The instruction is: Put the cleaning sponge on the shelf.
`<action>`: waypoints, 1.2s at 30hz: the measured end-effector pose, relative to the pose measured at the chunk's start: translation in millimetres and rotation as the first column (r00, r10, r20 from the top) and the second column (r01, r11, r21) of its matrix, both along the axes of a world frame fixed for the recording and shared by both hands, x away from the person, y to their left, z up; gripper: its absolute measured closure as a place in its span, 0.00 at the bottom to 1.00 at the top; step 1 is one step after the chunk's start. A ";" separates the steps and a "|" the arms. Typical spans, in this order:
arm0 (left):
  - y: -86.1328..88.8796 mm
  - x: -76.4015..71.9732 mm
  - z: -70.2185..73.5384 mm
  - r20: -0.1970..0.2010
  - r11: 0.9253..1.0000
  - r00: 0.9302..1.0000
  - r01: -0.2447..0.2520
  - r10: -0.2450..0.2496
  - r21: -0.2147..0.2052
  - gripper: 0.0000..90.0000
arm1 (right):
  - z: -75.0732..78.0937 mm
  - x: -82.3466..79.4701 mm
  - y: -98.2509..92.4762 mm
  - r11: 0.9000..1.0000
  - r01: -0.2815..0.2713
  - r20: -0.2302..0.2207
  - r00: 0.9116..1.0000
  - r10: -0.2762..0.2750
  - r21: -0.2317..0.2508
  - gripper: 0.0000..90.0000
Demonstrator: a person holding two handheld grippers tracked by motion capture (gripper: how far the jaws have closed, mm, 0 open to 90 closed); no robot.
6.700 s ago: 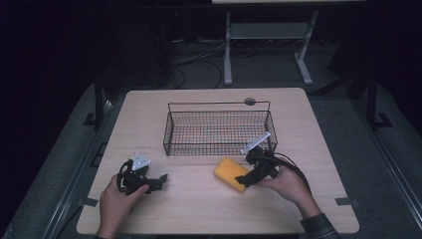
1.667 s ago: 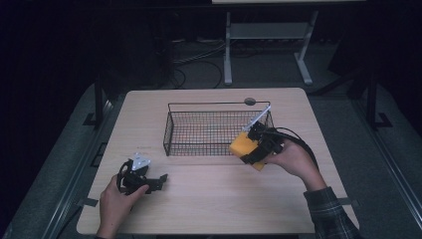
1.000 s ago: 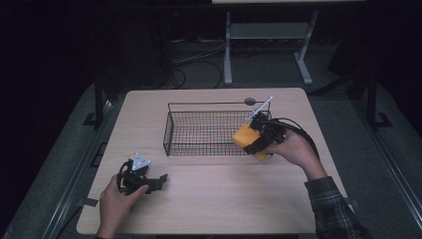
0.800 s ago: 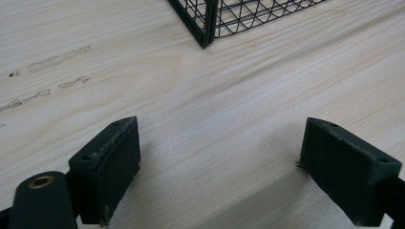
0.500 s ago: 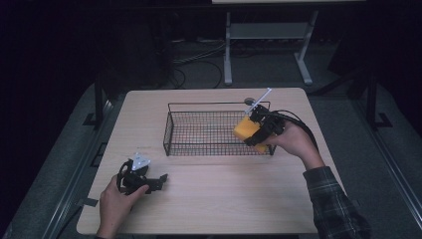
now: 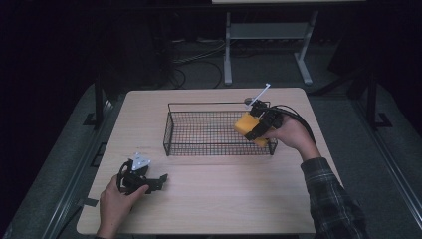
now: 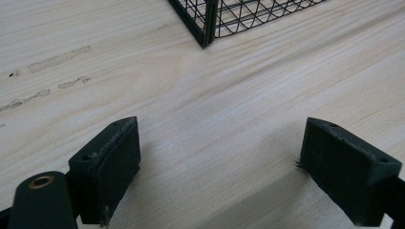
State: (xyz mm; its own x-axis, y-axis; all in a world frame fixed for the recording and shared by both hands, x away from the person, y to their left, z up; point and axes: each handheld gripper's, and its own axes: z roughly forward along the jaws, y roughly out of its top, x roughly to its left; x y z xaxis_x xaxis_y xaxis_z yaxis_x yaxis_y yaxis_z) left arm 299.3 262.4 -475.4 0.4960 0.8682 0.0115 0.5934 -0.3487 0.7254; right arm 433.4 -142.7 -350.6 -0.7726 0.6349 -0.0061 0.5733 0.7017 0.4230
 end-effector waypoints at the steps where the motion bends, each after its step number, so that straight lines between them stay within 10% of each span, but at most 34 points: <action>1: 0.0 0.0 0.0 0.000 1.000 1.000 0.000 0.000 0.000 0.14 | -0.5 1.7 -0.6 1.000 -0.001 0.001 1.000 0.001 0.002 0.25; 36: 0.0 0.0 0.0 0.000 1.000 1.000 0.000 0.000 0.000 0.14 | -32.8 46.1 -1.6 1.000 0.011 -0.013 1.000 -0.011 -0.016 0.25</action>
